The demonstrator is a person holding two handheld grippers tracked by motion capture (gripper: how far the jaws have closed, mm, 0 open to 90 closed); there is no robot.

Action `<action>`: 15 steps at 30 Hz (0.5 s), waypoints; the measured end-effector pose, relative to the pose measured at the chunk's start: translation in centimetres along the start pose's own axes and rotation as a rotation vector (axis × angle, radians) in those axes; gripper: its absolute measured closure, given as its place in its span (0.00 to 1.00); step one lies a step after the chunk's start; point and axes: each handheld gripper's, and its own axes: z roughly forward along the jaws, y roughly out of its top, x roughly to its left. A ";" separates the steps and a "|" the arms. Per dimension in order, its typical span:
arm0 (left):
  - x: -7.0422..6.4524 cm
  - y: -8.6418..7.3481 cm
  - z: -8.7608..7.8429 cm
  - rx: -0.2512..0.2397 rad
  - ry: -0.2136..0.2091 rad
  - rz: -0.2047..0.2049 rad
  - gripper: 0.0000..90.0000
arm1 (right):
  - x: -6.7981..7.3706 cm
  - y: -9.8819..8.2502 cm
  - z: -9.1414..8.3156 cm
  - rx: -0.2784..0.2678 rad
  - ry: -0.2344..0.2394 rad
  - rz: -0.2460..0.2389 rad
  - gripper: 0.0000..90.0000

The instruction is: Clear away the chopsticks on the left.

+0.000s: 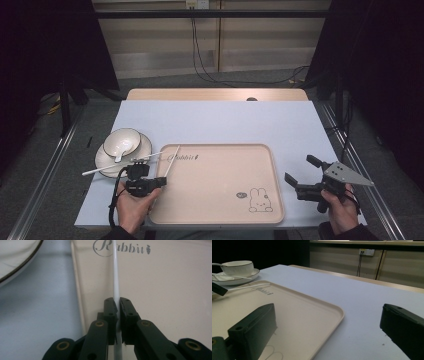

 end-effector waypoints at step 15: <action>-0.3 -0.3 0.9 0.008 0.023 0.026 0.93 | 0.0 0.0 0.0 0.003 0.011 -0.006 0.01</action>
